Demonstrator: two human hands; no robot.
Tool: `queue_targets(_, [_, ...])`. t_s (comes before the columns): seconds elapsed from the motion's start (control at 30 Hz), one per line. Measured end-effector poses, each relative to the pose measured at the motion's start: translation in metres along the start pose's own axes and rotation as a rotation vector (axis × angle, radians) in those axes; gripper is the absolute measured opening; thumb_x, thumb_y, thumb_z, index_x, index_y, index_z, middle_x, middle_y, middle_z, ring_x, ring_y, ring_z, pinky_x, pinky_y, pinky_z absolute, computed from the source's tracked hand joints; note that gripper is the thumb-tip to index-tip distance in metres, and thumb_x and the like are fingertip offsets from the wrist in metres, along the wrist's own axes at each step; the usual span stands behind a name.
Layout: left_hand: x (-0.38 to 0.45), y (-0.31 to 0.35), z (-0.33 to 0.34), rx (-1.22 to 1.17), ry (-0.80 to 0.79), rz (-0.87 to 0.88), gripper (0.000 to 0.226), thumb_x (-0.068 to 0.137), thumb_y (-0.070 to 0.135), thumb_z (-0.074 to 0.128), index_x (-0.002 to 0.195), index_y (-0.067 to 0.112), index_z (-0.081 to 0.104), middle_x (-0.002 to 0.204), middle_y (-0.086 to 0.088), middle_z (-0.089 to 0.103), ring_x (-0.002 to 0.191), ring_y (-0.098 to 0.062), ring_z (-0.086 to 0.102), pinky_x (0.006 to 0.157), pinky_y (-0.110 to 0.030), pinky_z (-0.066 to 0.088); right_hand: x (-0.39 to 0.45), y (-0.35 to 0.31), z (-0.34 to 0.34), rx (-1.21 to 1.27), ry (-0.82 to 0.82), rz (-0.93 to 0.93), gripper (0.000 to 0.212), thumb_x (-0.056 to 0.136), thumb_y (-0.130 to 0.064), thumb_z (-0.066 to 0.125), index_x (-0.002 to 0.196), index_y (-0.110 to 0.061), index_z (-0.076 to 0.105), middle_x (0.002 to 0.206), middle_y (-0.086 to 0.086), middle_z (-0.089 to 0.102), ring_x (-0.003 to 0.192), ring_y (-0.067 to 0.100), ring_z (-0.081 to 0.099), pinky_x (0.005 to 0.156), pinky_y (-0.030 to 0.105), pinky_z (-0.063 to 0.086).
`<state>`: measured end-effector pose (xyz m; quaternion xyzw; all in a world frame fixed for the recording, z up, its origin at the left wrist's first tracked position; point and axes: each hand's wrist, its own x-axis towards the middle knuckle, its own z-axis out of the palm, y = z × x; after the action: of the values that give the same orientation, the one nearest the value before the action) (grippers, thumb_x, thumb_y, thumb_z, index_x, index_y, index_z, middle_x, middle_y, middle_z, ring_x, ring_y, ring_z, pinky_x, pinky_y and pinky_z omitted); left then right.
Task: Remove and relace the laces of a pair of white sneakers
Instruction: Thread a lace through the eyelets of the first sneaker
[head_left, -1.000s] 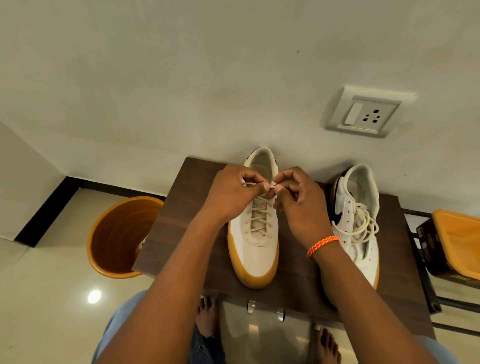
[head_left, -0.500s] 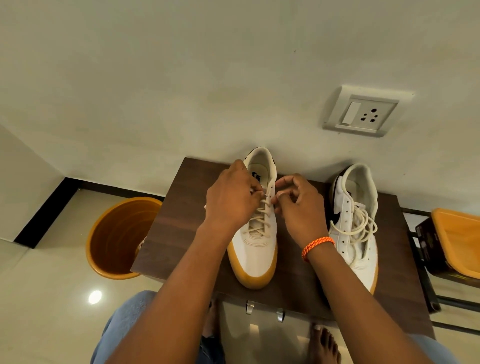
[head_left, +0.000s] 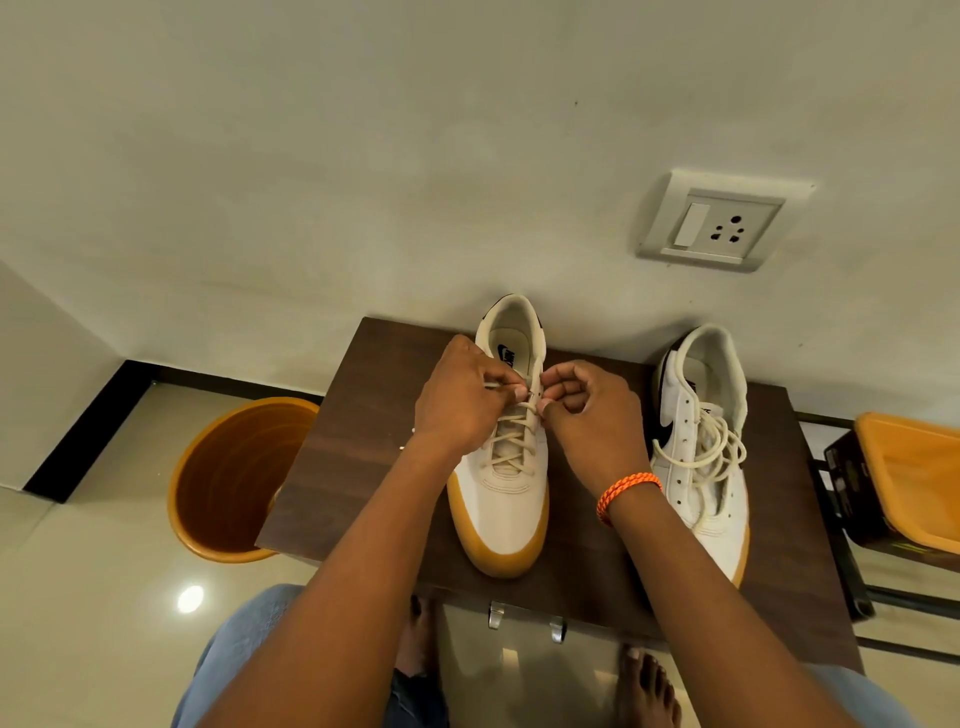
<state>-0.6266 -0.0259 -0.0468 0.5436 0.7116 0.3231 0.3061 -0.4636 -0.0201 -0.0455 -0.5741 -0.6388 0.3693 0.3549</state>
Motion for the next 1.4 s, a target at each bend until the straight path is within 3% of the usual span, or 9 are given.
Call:
queue_targets(0.13, [0.001, -0.001, 0.000, -0.020, -0.016, -0.004, 0.005, 0.088, 0.028, 0.085, 0.088, 0.032, 0.083, 0.099, 0.017, 0.047, 0.091, -0.005, 0.054, 0.095, -0.041, 0.054, 0.000, 0.001, -0.001, -0.004, 0.010, -0.005, 0.020, 0.086, -0.007, 0.081, 0.101, -0.019, 0.076, 0.086, -0.007, 0.072, 0.078, 0.004, 0.068, 0.068, 0.006, 0.051])
queue_targets(0.37, [0.001, 0.001, 0.002, 0.105, -0.008, 0.038, 0.003, 0.089, 0.031, 0.083, 0.092, 0.031, 0.082, 0.108, 0.009, 0.047, 0.098, -0.015, 0.057, 0.083, -0.038, 0.055, 0.000, 0.004, 0.002, 0.003, 0.020, -0.022, 0.022, 0.085, -0.007, 0.083, 0.102, -0.020, 0.076, 0.086, -0.008, 0.072, 0.080, 0.002, 0.067, 0.070, 0.006, 0.051])
queue_targets(0.5, [-0.002, 0.002, 0.000, 0.251, 0.028, 0.181, 0.013, 0.093, 0.029, 0.080, 0.104, 0.020, 0.079, 0.111, 0.008, 0.048, 0.102, -0.016, 0.059, 0.076, -0.037, 0.056, -0.001, 0.004, 0.003, -0.004, 0.018, -0.024, 0.022, 0.086, -0.006, 0.082, 0.103, -0.020, 0.076, 0.087, -0.008, 0.072, 0.081, 0.001, 0.067, 0.071, 0.006, 0.051])
queue_targets(0.73, [-0.005, 0.007, -0.004, 0.400, 0.063, 0.369, 0.011, 0.094, 0.024, 0.077, 0.102, 0.020, 0.082, 0.124, 0.001, 0.048, 0.110, -0.018, 0.054, 0.073, -0.037, 0.056, 0.000, 0.005, 0.002, -0.009, 0.013, -0.028, 0.024, 0.086, -0.006, 0.082, 0.102, -0.023, 0.074, 0.088, -0.008, 0.072, 0.081, 0.001, 0.068, 0.071, 0.005, 0.051])
queue_targets(0.93, [-0.007, 0.007, 0.000, 0.470, 0.097, 0.352, 0.010, 0.097, 0.027, 0.074, 0.102, 0.021, 0.080, 0.125, 0.002, 0.049, 0.106, -0.015, 0.054, 0.065, -0.032, 0.047, 0.000, 0.006, 0.003, -0.020, 0.016, -0.045, 0.024, 0.086, -0.005, 0.081, 0.105, -0.019, 0.076, 0.089, -0.008, 0.072, 0.082, 0.001, 0.068, 0.072, 0.005, 0.051])
queue_targets(1.13, [-0.005, 0.006, 0.004, 0.501, 0.077, 0.287, 0.016, 0.093, 0.028, 0.075, 0.105, 0.018, 0.074, 0.117, 0.004, 0.054, 0.100, -0.018, 0.059, 0.068, -0.038, 0.055, 0.000, 0.006, 0.007, -0.010, 0.006, -0.032, 0.025, 0.086, -0.002, 0.079, 0.104, -0.020, 0.075, 0.090, -0.007, 0.073, 0.083, 0.004, 0.070, 0.075, 0.009, 0.055])
queue_targets(1.4, [0.003, 0.003, -0.010, 0.223, -0.033, 0.202, 0.006, 0.091, 0.027, 0.082, 0.092, 0.022, 0.079, 0.105, 0.009, 0.051, 0.092, -0.012, 0.057, 0.078, -0.036, 0.051, 0.001, 0.005, 0.003, 0.010, -0.001, -0.024, 0.020, 0.086, -0.004, 0.080, 0.102, -0.017, 0.076, 0.087, -0.008, 0.073, 0.081, 0.000, 0.068, 0.069, 0.005, 0.051])
